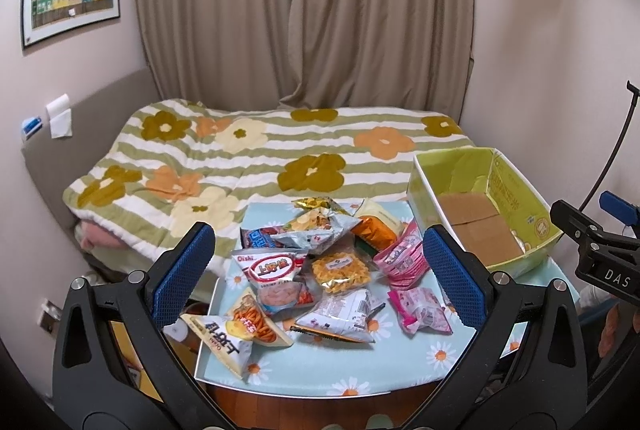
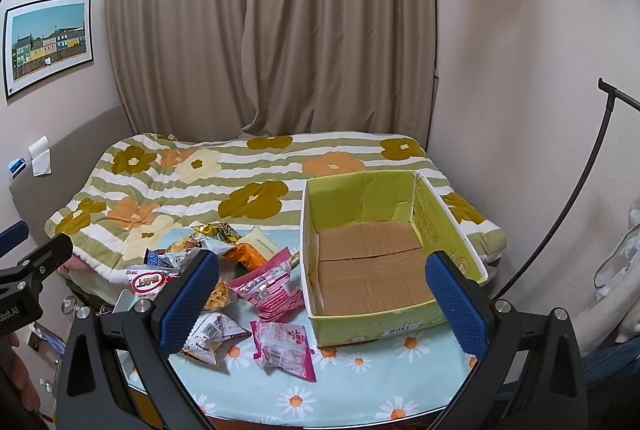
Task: Organize snacks
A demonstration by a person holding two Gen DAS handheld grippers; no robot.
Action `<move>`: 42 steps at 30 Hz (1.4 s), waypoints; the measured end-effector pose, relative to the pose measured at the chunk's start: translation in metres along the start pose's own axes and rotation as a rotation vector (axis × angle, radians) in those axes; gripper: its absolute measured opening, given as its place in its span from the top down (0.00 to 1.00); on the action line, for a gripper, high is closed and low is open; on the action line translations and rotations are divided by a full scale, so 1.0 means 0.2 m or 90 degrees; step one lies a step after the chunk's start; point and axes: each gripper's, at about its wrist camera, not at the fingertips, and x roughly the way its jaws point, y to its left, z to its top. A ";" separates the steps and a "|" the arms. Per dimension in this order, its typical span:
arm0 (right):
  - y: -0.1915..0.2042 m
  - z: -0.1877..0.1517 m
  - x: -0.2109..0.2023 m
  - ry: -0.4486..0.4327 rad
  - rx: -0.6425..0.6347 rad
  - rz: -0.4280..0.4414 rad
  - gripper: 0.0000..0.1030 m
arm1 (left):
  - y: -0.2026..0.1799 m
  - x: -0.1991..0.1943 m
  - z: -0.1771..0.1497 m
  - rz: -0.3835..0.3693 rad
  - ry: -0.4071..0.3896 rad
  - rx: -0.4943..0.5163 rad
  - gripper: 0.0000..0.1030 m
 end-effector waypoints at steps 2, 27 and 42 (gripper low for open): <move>-0.01 0.00 0.00 0.000 0.000 0.000 0.00 | 0.00 0.00 0.00 0.000 0.000 0.000 0.00; 0.07 -0.15 0.28 0.103 -0.066 0.136 0.00 | 0.15 0.09 -0.22 0.061 0.100 -0.088 0.00; 0.44 -0.39 0.65 0.287 0.006 0.209 0.00 | 0.53 0.56 -0.55 0.055 0.270 -0.021 0.00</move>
